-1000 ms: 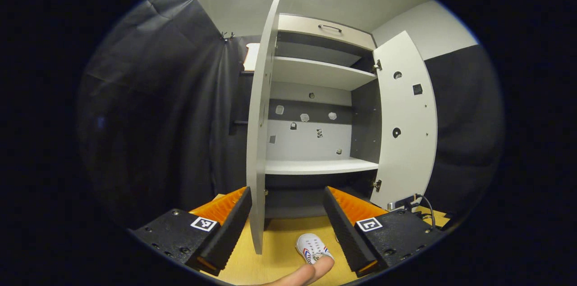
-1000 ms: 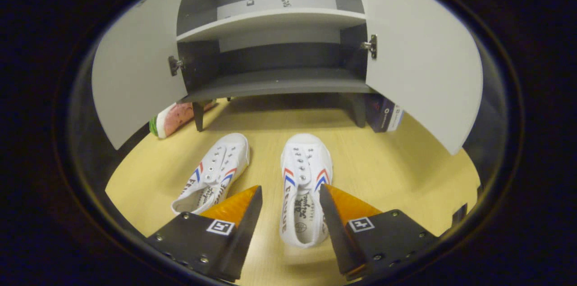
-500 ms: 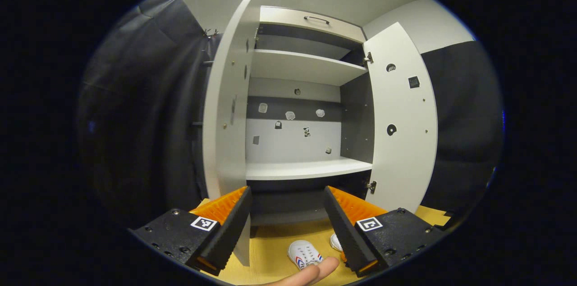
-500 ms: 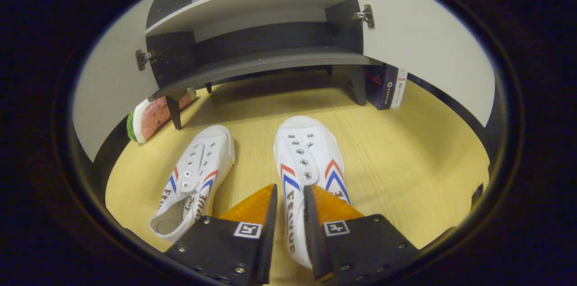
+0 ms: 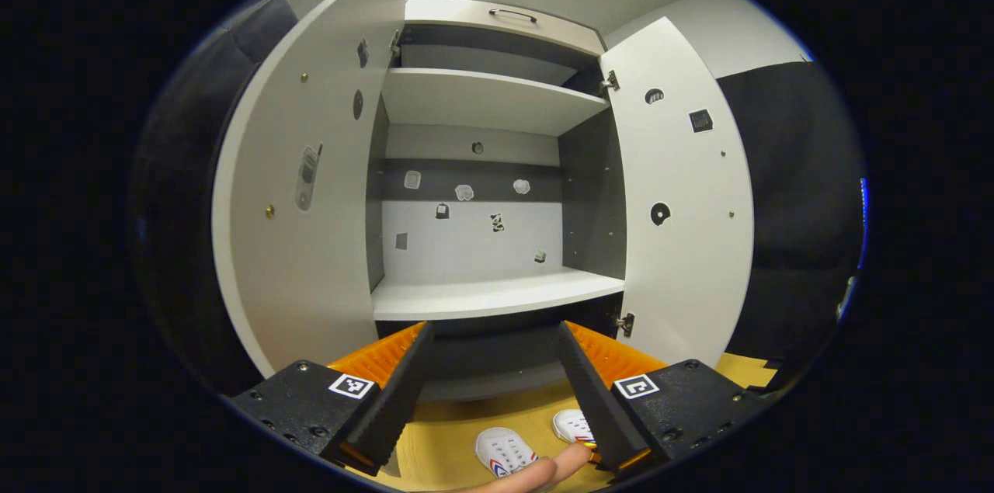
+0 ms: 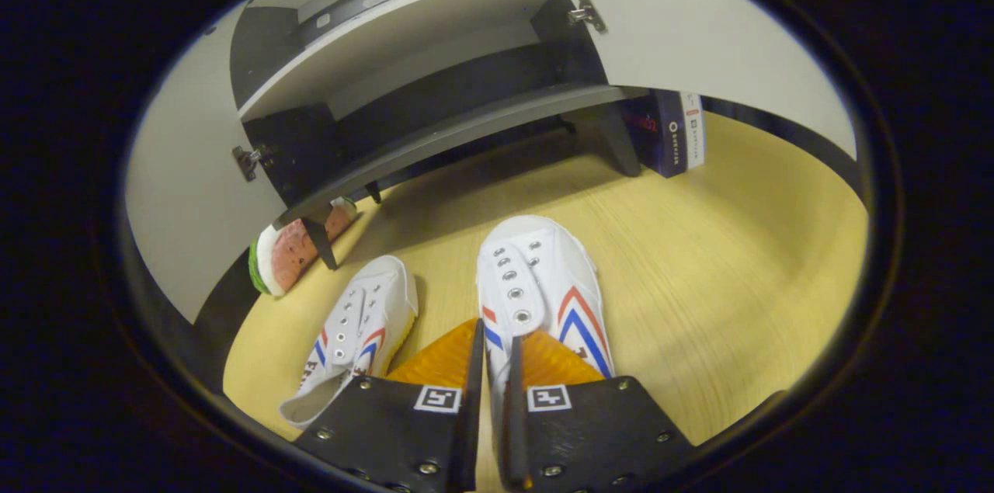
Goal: Grab one shoe with the right hand and put it into the shoe cabinet, grab the other shoe with the left hand and put it into the shoe cabinet; then close the right door with the right hand and the left door with the left hand.
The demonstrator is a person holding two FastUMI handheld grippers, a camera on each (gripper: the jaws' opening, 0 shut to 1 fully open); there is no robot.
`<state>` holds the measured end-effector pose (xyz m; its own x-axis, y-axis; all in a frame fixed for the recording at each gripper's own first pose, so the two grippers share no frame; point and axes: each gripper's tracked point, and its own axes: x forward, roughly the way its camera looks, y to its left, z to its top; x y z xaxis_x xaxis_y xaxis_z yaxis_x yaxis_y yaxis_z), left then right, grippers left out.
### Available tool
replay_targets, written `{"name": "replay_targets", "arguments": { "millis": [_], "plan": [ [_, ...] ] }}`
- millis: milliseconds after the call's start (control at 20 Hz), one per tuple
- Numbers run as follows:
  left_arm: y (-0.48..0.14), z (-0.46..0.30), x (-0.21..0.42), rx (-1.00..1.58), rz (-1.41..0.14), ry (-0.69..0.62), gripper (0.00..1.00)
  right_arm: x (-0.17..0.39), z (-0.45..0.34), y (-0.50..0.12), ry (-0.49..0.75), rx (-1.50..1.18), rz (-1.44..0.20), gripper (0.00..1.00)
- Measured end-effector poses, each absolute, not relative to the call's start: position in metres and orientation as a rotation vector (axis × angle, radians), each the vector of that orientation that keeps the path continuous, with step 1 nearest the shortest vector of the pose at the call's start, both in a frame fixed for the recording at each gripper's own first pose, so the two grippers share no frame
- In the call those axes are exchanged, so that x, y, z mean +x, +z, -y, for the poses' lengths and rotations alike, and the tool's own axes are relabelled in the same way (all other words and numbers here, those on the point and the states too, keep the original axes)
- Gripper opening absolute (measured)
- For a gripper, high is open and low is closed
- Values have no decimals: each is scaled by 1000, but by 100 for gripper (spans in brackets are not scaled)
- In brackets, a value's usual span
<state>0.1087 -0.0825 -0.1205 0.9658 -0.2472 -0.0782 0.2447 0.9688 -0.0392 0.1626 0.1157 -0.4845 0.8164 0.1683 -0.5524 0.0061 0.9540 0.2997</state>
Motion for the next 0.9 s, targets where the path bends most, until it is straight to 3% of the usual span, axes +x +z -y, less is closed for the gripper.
{"name": "replay_targets", "arguments": {
  "millis": [100,200,250,550,900],
  "plan": [
    [-127,87,114,-30,-100,-254,96,179,-122,-495,97,277,-589,17],
    [-134,90,117,-33,-126,-260,96,168,-124,-489,105,262,-573,2],
    [-137,89,118,-30,-137,-257,96,169,-122,-483,106,270,-548,0],
    [-153,74,122,-3,-170,-224,95,172,-114,-450,127,319,-395,1],
    [-174,68,128,-35,-211,-227,96,167,-94,-339,154,277,-270,0]
  ]
}}
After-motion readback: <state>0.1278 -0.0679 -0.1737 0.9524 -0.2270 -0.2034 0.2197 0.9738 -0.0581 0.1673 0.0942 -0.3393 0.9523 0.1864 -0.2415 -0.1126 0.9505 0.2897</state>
